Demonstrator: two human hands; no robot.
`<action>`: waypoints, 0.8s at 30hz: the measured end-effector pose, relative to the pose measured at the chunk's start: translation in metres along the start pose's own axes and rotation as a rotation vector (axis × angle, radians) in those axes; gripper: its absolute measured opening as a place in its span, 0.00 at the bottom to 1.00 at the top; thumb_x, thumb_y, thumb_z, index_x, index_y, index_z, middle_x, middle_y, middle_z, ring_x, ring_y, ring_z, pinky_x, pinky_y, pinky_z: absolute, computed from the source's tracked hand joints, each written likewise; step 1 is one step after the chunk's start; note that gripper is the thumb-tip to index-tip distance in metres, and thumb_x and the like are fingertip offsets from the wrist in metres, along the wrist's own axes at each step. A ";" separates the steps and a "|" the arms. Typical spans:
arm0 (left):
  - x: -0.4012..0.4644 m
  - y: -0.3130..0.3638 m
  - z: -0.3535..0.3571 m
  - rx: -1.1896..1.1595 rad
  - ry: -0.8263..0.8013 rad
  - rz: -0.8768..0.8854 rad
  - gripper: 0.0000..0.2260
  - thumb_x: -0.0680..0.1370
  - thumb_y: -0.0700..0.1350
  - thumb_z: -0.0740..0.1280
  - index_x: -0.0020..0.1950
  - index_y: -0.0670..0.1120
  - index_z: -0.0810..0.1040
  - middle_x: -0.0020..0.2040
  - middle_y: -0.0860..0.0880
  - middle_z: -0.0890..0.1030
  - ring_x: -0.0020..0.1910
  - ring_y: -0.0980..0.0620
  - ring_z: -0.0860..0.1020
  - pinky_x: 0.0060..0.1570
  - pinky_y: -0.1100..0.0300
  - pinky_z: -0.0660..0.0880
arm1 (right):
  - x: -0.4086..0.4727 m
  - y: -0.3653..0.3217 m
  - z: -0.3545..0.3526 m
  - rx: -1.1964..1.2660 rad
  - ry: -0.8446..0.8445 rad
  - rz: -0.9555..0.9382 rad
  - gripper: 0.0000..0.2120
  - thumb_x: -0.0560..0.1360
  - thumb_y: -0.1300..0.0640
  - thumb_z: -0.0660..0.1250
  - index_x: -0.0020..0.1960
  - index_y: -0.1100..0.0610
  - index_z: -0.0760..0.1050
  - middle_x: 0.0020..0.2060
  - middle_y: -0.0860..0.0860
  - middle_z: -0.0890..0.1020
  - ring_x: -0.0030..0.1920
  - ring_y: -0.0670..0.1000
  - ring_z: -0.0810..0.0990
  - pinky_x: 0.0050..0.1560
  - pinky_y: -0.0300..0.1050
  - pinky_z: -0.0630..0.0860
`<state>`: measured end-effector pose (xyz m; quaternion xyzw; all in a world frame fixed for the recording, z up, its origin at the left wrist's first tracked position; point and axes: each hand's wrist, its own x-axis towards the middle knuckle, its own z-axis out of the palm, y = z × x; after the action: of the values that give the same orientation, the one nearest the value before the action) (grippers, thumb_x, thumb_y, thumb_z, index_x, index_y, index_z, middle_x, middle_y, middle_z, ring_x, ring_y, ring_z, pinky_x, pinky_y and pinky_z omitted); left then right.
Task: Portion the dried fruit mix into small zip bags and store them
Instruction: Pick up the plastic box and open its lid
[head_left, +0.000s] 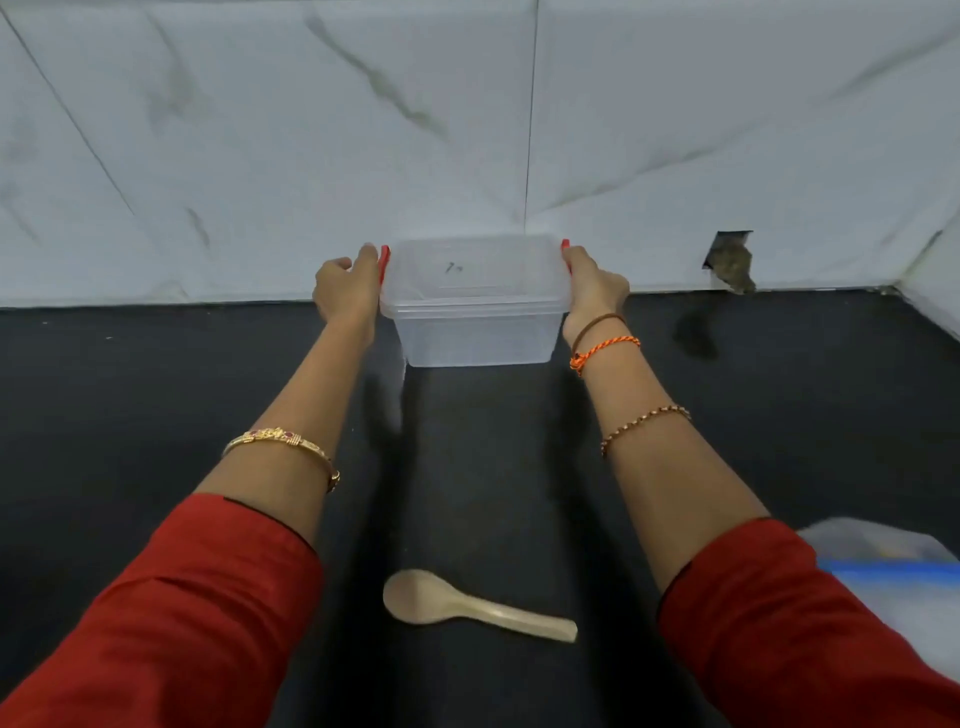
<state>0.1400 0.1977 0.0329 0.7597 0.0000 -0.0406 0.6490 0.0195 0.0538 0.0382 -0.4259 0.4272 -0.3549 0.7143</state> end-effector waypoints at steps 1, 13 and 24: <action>0.007 -0.003 0.004 -0.027 -0.026 -0.035 0.14 0.77 0.51 0.61 0.39 0.42 0.74 0.41 0.46 0.77 0.42 0.47 0.74 0.39 0.61 0.69 | 0.007 0.004 0.005 -0.022 0.008 -0.008 0.16 0.71 0.57 0.71 0.30 0.58 0.68 0.30 0.52 0.72 0.38 0.54 0.72 0.40 0.44 0.71; -0.034 0.018 -0.016 -0.190 -0.049 0.097 0.22 0.76 0.49 0.66 0.27 0.47 0.58 0.28 0.51 0.61 0.27 0.55 0.60 0.25 0.66 0.60 | -0.037 -0.024 -0.014 -0.075 0.016 -0.229 0.19 0.73 0.65 0.66 0.27 0.55 0.63 0.27 0.50 0.65 0.32 0.48 0.63 0.34 0.38 0.63; -0.194 0.023 -0.110 -0.139 -0.004 0.278 0.30 0.73 0.43 0.66 0.16 0.48 0.54 0.18 0.57 0.54 0.26 0.54 0.54 0.31 0.59 0.56 | -0.193 -0.039 -0.135 -0.075 -0.006 -0.387 0.17 0.71 0.60 0.69 0.26 0.56 0.68 0.25 0.47 0.71 0.29 0.46 0.70 0.28 0.31 0.70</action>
<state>-0.0453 0.3124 0.0846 0.7054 -0.1037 0.0482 0.6995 -0.1832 0.1656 0.0963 -0.5276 0.3481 -0.4680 0.6176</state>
